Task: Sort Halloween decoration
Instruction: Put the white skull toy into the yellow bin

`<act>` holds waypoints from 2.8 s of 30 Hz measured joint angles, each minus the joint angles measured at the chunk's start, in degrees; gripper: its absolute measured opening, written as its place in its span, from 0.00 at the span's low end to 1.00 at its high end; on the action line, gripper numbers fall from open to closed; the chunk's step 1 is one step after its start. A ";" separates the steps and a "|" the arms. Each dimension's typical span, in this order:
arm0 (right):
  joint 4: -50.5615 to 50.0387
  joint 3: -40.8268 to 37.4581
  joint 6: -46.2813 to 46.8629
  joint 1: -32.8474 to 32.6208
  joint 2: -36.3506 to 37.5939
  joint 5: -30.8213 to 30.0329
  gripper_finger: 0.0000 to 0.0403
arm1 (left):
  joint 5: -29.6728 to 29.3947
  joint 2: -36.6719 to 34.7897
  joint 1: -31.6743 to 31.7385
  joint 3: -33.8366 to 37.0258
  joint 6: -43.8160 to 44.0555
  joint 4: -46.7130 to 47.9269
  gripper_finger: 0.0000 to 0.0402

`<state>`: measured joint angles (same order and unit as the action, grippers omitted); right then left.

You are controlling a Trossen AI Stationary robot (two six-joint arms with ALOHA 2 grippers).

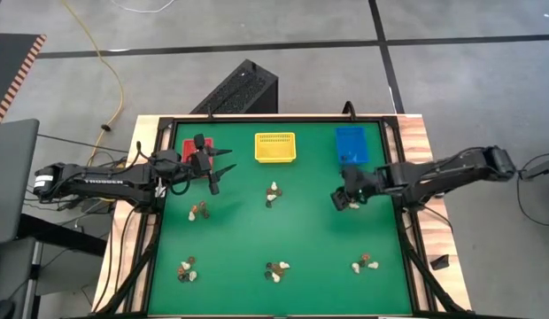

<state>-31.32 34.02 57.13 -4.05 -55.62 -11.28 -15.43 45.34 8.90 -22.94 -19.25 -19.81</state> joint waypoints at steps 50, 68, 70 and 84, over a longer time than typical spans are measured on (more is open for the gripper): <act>-9.18 -8.13 -9.49 -5.51 0.01 0.50 0.59 | 7.70 0.00 -0.01 0.00 6.43 0.84 0.50; -4.47 -6.59 -11.11 -6.04 -15.51 -0.81 0.58 | 7.73 0.00 -0.03 0.00 6.43 1.00 0.50; -5.19 -5.99 -11.09 -6.04 -15.81 -0.53 0.55 | 7.70 0.00 -0.01 0.00 6.43 0.98 0.50; -8.35 3.48 -10.95 -6.30 -11.17 4.11 0.23 | 7.68 0.00 -0.02 0.00 6.40 1.07 0.50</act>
<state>-39.67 37.50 46.18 -10.35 -66.80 -7.17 -7.75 45.34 8.88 -22.94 -12.84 -18.74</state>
